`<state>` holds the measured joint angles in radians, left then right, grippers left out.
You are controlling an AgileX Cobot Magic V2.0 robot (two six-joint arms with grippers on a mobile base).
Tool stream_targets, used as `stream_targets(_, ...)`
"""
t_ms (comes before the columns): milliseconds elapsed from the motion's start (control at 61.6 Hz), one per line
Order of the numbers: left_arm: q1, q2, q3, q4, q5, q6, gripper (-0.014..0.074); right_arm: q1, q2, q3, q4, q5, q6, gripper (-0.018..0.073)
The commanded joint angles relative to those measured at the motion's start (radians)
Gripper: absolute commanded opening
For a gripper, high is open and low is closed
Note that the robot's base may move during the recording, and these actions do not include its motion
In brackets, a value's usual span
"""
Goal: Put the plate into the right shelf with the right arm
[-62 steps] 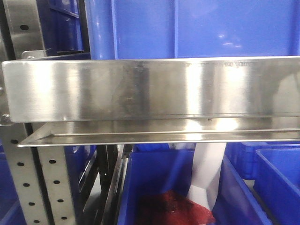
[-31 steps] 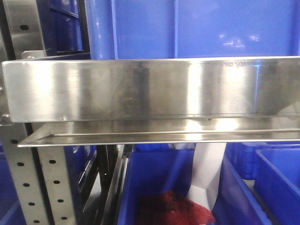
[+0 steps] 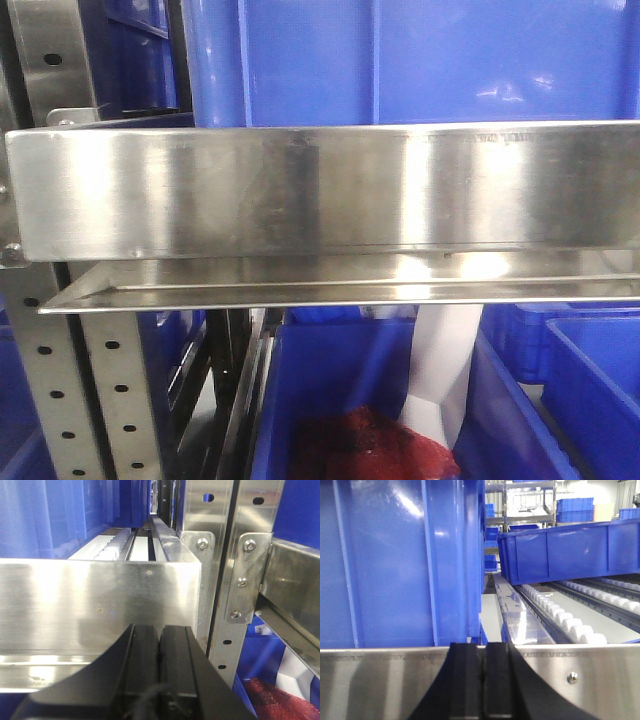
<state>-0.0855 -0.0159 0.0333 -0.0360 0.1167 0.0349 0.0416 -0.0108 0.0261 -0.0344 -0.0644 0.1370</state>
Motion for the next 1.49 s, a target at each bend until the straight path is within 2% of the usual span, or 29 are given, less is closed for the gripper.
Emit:
stream_targets(0, -0.007, -0.007, 0.008, -0.006, -0.086, -0.003, -0.0047, -0.003, -0.013, -0.004, 0.001, -0.100, -0.052, 0.0055)
stream_targets(130, -0.007, -0.007, 0.008, -0.006, -0.086, -0.003, -0.0047, -0.003, -0.013, -0.004, 0.005, -0.100, -0.093, 0.0055)
stream_targets(308, -0.007, -0.007, 0.008, -0.006, -0.086, -0.003, -0.0047, -0.003, -0.013, -0.003, 0.075, -0.037, -0.092, 0.0055)
stream_targets(1476, -0.007, -0.007, 0.008, -0.006, -0.086, -0.003, -0.0047, -0.003, -0.013, -0.004, 0.075, -0.010, -0.092, 0.0055)
